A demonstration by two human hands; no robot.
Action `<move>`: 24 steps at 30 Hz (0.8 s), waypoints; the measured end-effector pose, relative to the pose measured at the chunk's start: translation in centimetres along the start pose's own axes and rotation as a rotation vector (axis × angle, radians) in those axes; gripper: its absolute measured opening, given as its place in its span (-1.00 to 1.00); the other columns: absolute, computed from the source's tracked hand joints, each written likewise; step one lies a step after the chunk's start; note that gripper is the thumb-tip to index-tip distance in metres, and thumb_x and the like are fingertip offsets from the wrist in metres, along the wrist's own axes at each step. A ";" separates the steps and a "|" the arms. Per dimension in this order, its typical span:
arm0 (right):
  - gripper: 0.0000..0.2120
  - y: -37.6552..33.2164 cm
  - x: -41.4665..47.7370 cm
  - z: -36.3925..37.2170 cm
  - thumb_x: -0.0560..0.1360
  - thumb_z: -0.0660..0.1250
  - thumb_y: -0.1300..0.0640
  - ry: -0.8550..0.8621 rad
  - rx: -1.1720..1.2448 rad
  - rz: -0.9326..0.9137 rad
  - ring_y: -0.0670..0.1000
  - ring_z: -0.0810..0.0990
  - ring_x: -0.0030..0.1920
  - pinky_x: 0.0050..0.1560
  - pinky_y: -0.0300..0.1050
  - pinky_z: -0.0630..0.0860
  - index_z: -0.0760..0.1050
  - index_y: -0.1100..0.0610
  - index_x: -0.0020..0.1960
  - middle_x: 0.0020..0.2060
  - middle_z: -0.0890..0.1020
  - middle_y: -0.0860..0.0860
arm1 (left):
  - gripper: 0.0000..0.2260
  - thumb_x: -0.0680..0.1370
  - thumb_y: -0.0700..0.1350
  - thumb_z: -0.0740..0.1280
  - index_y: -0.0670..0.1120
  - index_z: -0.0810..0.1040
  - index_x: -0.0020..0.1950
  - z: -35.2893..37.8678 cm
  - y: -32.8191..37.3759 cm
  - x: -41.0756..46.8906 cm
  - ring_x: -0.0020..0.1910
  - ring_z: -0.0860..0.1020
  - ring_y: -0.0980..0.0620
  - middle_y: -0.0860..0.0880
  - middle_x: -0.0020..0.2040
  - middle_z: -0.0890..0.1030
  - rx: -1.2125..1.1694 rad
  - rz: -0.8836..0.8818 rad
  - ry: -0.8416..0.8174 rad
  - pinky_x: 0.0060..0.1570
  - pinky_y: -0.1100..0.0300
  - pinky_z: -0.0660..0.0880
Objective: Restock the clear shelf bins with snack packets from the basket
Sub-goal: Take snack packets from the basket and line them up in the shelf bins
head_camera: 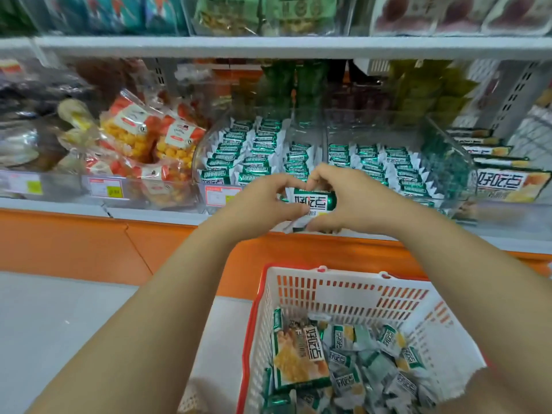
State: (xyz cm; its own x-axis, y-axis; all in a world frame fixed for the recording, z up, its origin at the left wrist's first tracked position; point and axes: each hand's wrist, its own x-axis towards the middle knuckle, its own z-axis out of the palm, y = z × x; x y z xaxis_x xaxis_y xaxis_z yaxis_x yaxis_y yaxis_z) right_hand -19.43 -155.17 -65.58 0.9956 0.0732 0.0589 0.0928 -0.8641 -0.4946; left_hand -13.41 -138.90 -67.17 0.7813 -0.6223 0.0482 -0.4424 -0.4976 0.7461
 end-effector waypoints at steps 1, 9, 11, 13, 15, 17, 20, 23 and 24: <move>-0.59 0.1 0.6 -0.3 0.34 0.52 -0.01 0.046 0.026 -0.021 -0.23 0.58 -0.25 -0.30 -0.41 0.41 0.36 -0.07 0.06 -0.06 0.47 -0.19 | -0.71 0.51 -0.01 0.39 0.09 0.51 0.23 -0.8 0.0 0.4 -0.20 0.53 0.21 0.02 0.02 0.58 0.002 0.005 0.020 -0.29 0.38 0.35; -0.65 6.1 6.3 -1.6 0.56 0.25 -0.05 0.329 0.262 0.127 -0.08 0.41 0.29 0.16 -0.22 0.28 0.41 -0.06 0.33 0.30 0.45 -0.10 | -0.72 0.53 -0.10 0.39 -0.02 0.48 0.22 -5.7 -0.7 8.3 -0.61 0.36 0.20 -0.02 -0.03 0.51 0.055 0.038 0.260 -0.62 0.44 0.25; -0.66 7.5 8.3 -1.9 0.58 0.21 -0.01 0.304 0.191 0.127 -0.07 0.37 0.33 0.21 -0.25 0.23 0.40 -0.05 0.35 0.34 0.42 -0.07 | -0.73 0.53 -0.10 0.39 -0.02 0.49 0.21 -6.1 -1.2 11.3 -0.52 0.36 0.18 0.03 -0.10 0.49 0.122 0.050 0.294 -0.61 0.45 0.24; -0.66 8.8 10.3 -2.1 0.60 0.18 0.00 0.271 0.159 0.118 -0.06 0.32 0.39 0.31 -0.20 0.20 0.40 -0.04 0.37 0.39 0.37 -0.07 | -0.74 0.52 -0.11 0.39 -0.01 0.49 0.20 -6.1 -1.7 14.4 -0.44 0.37 0.18 0.00 -0.12 0.49 0.161 0.059 0.311 -0.59 0.45 0.25; -0.66 9.9 12.2 -2.0 0.61 0.15 0.00 0.246 0.136 0.101 -0.04 0.28 0.42 0.41 -0.10 0.20 0.41 -0.04 0.36 0.41 0.35 -0.05 | -0.73 0.52 -0.11 0.40 -0.02 0.50 0.20 -5.8 -2.3 17.6 -0.31 0.46 0.10 -0.06 -0.04 0.54 0.252 0.095 0.322 -0.39 0.42 0.36; -0.68 11.0 13.5 -1.2 0.61 0.13 -0.01 0.259 0.121 0.076 -0.04 0.29 0.42 0.43 -0.01 0.22 0.47 -0.02 0.31 0.40 0.37 -0.03 | -0.70 0.52 -0.10 0.39 -0.03 0.50 0.24 -5.2 -2.9 20.5 -0.15 0.52 0.00 -0.08 -0.02 0.58 0.363 0.119 0.304 -0.14 0.21 0.47; -0.71 11.9 14.1 -0.1 0.59 0.14 -0.04 0.342 0.178 0.047 -0.13 0.37 0.32 0.38 -0.03 0.28 0.52 -0.04 0.22 0.33 0.41 -0.11 | -0.70 0.54 -0.11 0.36 -0.08 0.47 0.26 -4.4 -3.7 24.4 -0.07 0.54 -0.10 -0.13 -0.04 0.57 0.426 0.117 0.247 -0.14 0.16 0.42; -0.74 12.2 14.2 0.3 0.58 0.15 -0.03 0.387 0.239 0.035 -0.23 0.38 0.23 0.23 -0.25 0.34 0.52 -0.08 0.19 0.27 0.42 -0.20 | -0.66 0.54 -0.09 0.37 -0.13 0.45 0.28 -3.7 -4.2 28.1 0.07 0.55 -0.11 -0.15 0.13 0.58 0.457 0.094 0.207 -0.06 0.20 0.40; -0.75 12.3 14.2 0.4 0.58 0.15 -0.03 0.392 0.258 0.032 -0.26 0.37 0.23 0.20 -0.30 0.34 0.52 -0.09 0.18 0.26 0.41 -0.22 | -0.65 0.53 -0.09 0.39 -0.12 0.46 0.27 -3.5 -4.4 29.2 0.10 0.55 -0.09 -0.14 0.16 0.58 0.456 0.078 0.196 -0.04 0.21 0.40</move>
State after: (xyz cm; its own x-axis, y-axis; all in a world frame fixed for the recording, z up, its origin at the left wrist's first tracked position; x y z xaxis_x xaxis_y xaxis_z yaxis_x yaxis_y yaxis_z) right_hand -4.12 -164.59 -71.21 0.9219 -0.1882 0.3387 0.1121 -0.7073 -0.6980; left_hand 12.86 -152.77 -66.72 0.7870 -0.5644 0.2489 -0.6158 -0.6948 0.3716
